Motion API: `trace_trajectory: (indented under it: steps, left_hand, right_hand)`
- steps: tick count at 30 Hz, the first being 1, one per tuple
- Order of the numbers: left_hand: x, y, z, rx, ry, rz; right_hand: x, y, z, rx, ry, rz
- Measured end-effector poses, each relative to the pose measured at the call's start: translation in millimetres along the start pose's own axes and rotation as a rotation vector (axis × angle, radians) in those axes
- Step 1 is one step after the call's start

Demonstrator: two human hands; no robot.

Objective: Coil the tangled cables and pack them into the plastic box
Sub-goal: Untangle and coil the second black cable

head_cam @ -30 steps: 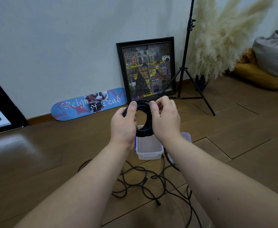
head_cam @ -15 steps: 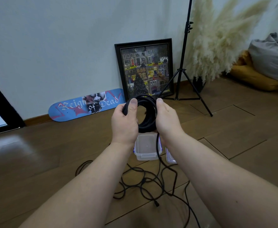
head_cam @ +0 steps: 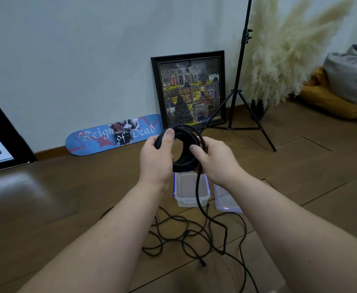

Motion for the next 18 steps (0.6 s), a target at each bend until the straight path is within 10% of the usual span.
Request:
trace_trajectory:
  steps: [7, 18]
  left_hand:
    - [-10, -10, 1, 0.234, -0.148, -0.277]
    - [-11, 3, 2, 0.036, -0.107, -0.085]
  right_hand:
    - [2, 4, 0, -0.030, 0.039, 0.184]
    - [-1, -1, -2, -0.098, 0.244, 0.292]
Point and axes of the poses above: each hand's wrist, its own z-axis towards the middle knuckle, its own x-axis out of the back of the hand, y = z × x, the point moved 8 cm from there along z, towards the middle knuckle, and after that the axes turned 7 degrees about x, right-handed, at the moved point
